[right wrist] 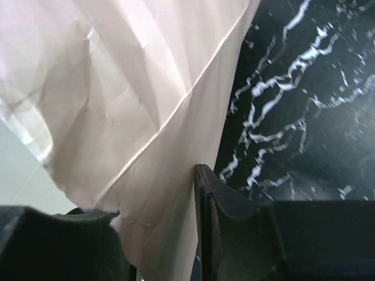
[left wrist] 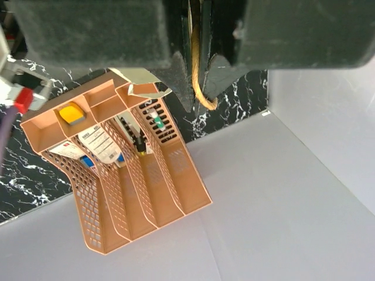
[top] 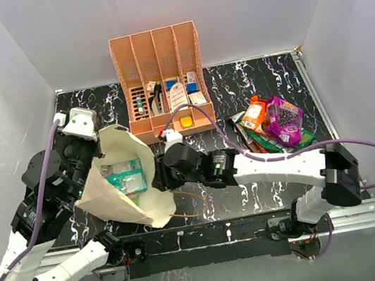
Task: Take the snacks out of the paper bag
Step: Adjust the paper bag at the center of the board.
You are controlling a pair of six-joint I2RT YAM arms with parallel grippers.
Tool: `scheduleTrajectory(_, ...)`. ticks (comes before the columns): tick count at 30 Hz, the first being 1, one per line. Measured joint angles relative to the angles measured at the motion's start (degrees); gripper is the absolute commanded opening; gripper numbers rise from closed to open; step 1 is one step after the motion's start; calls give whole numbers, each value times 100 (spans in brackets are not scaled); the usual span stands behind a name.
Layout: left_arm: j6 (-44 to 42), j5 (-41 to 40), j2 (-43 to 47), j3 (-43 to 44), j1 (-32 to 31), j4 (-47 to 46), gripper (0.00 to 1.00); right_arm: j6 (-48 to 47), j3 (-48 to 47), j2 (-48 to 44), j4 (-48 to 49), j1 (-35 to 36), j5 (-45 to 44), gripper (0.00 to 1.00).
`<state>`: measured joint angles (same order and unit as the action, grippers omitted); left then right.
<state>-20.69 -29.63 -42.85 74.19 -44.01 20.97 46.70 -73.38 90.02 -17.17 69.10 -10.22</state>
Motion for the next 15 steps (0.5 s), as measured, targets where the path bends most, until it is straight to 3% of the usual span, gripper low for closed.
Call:
scheduleTrajectory(3,-227,131,55,42,0,-79,0,-28,-234,391,444,0,-66,36)
scheduleTrajectory(7,-221,1056,326,-238,0,-76,0,-9,-105,640,748,-35,-208,41)
scheduleTrajectory(15,715,3681,1137,-2260,0,-306,0,11,1523,479,890,-179,-326,57)
